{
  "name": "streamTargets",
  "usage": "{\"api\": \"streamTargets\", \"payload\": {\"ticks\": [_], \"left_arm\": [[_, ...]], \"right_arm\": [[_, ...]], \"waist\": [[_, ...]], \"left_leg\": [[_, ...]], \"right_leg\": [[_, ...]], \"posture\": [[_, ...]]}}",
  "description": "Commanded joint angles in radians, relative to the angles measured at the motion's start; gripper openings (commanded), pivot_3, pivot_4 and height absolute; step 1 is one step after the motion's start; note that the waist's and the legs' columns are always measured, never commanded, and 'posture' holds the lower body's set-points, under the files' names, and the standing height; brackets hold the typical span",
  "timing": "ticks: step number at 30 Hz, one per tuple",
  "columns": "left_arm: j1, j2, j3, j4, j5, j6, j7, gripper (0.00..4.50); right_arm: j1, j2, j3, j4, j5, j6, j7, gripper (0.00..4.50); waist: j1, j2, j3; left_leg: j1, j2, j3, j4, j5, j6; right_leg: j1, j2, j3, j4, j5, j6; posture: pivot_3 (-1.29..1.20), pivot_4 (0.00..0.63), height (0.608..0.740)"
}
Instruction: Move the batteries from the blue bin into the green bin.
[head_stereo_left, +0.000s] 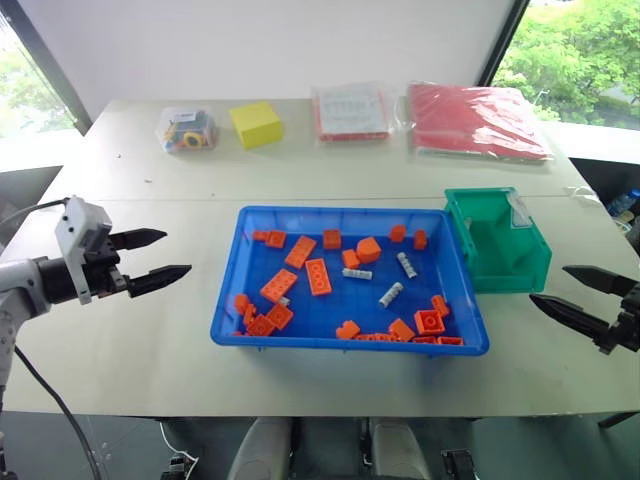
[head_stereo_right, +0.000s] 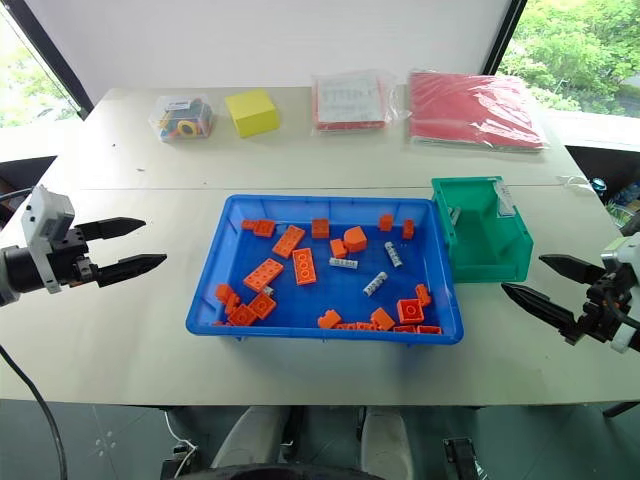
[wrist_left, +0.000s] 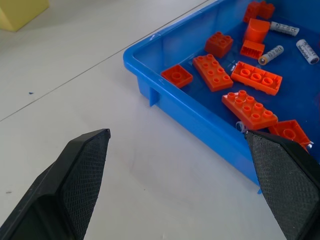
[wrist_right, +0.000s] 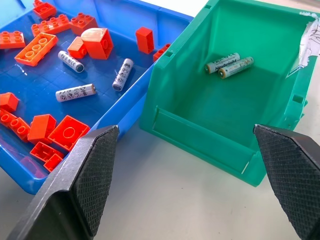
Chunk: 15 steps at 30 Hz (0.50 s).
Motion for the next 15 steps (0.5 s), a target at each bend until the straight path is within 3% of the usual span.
{"api": "streamTargets", "payload": {"ticks": [1,15], "left_arm": [[-0.015,0.024,0.016,-0.008,0.007,-0.018,-0.007,4.50],[-0.044,-0.009,0.006,-0.018,-0.014,0.011,0.008,4.50]], "right_arm": [[-0.003,-0.001,-0.020,-0.032,0.007,-0.003,-0.005,4.41],[-0.015,-0.003,-0.017,-0.012,-0.011,-0.015,-0.027,4.41]], "waist": [[0.000,0.000,0.000],[0.000,0.000,0.000]], "left_leg": [[0.000,0.000,0.000,0.000,0.000,0.000],[0.000,0.000,0.000,0.000,0.000,0.000]], "right_leg": [[0.000,0.000,0.000,0.000,0.000,0.000],[0.000,0.001,0.000,0.000,0.001,0.002]], "posture": [[0.00,0.150,0.736],[0.00,0.150,0.736]]}}
